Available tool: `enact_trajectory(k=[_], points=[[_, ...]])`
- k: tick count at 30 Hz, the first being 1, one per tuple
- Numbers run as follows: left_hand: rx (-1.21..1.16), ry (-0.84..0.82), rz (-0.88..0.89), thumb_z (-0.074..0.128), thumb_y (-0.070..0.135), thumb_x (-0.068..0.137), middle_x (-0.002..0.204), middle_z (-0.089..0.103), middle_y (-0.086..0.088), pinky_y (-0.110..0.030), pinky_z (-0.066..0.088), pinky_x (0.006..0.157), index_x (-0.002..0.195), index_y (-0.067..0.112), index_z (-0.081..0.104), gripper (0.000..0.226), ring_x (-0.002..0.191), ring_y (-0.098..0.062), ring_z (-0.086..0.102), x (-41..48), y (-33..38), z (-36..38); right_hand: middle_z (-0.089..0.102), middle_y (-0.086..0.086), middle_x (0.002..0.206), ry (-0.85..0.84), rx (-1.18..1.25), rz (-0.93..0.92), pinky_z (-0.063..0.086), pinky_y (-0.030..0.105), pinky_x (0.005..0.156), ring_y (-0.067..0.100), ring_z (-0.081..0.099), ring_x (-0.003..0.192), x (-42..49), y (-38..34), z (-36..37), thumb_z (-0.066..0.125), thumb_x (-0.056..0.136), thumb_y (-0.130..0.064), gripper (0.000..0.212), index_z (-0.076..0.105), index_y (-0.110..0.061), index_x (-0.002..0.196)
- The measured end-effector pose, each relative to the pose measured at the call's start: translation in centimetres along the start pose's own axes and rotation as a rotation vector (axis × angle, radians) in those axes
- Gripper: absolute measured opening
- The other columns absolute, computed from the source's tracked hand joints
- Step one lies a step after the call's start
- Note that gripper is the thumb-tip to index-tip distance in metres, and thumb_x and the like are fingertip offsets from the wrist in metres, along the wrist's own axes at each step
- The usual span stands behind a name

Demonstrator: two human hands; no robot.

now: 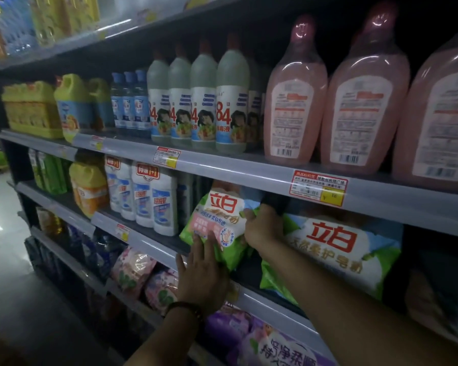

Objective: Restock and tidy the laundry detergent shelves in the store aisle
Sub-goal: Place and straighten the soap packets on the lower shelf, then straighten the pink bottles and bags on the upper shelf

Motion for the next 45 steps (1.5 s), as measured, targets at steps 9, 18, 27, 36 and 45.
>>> enact_trajectory(k=[9, 18, 27, 36, 45], points=[[-0.078, 0.029, -0.013, 0.041, 0.051, 0.088, 0.129, 0.064, 0.0, -0.049, 0.046, 0.104, 0.135, 0.032, 0.053, 0.052, 0.123, -0.028, 0.057, -3.0, 1.8, -4.7, 0.068, 0.009, 0.126, -0.119, 0.005, 0.05, 0.05, 0.028, 0.069, 0.029, 0.069, 0.109, -3.7, -0.8, -2.9, 0.066, 0.101, -0.029, 0.034, 0.057, -0.011, 0.128], [-0.242, 0.043, 0.176, 0.061, 0.024, 0.094, 0.111, 0.071, 0.0, -0.042, 0.059, 0.086, 0.116, 0.022, 0.066, 0.022, 0.102, -0.022, 0.068, -7.4, 12.5, -14.3, 0.076, -0.004, 0.096, -0.307, -0.005, -0.158, 0.059, 0.043, 0.088, 0.015, 0.071, 0.091, -12.0, -3.7, -13.1, 0.064, 0.097, -0.047, 0.028, 0.073, -0.021, 0.101], [-0.281, 0.213, 0.418, 0.071, 0.03, 0.089, 0.13, 0.056, 0.001, -0.035, 0.05, 0.101, 0.13, 0.026, 0.055, 0.045, 0.119, -0.02, 0.056, -10.8, 22.2, -20.3, 0.073, -0.008, 0.076, 0.024, 0.021, -0.309, 0.057, 0.033, 0.064, 0.005, 0.069, 0.072, -17.6, -6.6, -28.4, 0.068, 0.091, -0.02, 0.007, 0.071, -0.024, 0.087], [-0.231, 0.186, 0.396, 0.074, 0.035, 0.089, 0.137, 0.055, -0.002, -0.037, 0.05, 0.099, 0.137, 0.022, 0.046, 0.057, 0.125, -0.025, 0.056, -9.2, 27.9, -18.0, 0.06, 0.0, 0.122, 0.263, 0.13, -0.065, 0.057, 0.04, 0.087, 0.023, 0.063, 0.107, -12.6, -5.4, -34.5, 0.082, 0.087, -0.03, 0.056, 0.048, -0.024, 0.131], [-0.166, 0.226, 0.343, 0.072, 0.033, 0.093, 0.136, 0.058, 0.001, -0.033, 0.047, 0.099, 0.135, 0.023, 0.044, 0.052, 0.125, -0.023, 0.058, -9.0, 28.9, -16.8, 0.072, -0.003, 0.121, 0.166, 0.252, -0.159, 0.06, 0.031, 0.085, 0.018, 0.072, 0.108, -10.8, -4.4, -32.8, 0.08, 0.089, -0.023, 0.044, 0.058, -0.022, 0.128]])
Point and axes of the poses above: each hand's wrist, its own x-axis towards the middle knuckle, its own z-axis out of the palm, y = z × x, the point moved 1 cm from there along x, towards the middle knuckle
